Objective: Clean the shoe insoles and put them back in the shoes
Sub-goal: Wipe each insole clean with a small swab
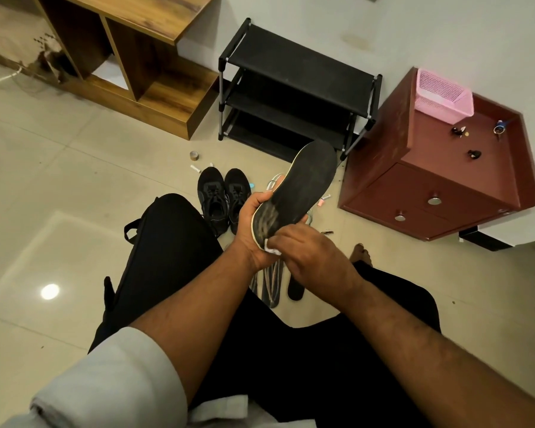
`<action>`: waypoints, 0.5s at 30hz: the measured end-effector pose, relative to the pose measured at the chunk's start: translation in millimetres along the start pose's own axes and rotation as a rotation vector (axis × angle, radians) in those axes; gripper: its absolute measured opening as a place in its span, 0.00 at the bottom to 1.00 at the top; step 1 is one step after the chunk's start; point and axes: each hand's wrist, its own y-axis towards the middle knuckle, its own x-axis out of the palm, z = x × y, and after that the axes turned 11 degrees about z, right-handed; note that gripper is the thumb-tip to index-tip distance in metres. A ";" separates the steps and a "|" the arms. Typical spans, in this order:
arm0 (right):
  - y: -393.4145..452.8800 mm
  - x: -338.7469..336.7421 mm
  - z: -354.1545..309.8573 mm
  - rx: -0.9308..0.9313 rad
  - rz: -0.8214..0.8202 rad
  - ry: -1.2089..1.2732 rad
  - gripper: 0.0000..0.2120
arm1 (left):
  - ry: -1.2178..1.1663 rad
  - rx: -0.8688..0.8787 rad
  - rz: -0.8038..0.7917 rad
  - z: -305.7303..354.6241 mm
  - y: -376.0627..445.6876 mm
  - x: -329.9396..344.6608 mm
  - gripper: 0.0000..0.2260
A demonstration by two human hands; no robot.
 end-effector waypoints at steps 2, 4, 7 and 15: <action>4.3 -0.2 -6.6 -0.053 0.001 0.013 0.14 | 0.010 0.000 -0.006 0.8 -0.6 1.3 0.15; 11.5 -2.0 -7.4 -0.084 0.024 -0.006 0.14 | 0.041 -0.013 0.016 3.0 -0.8 -0.3 0.15; 26.2 -6.5 -0.9 -0.104 0.055 -0.052 0.13 | 0.096 -0.100 0.060 2.6 -4.0 -3.7 0.15; 2.1 -0.5 -3.1 -0.174 0.006 -0.084 0.11 | 0.113 -0.005 0.059 4.7 -6.5 6.6 0.18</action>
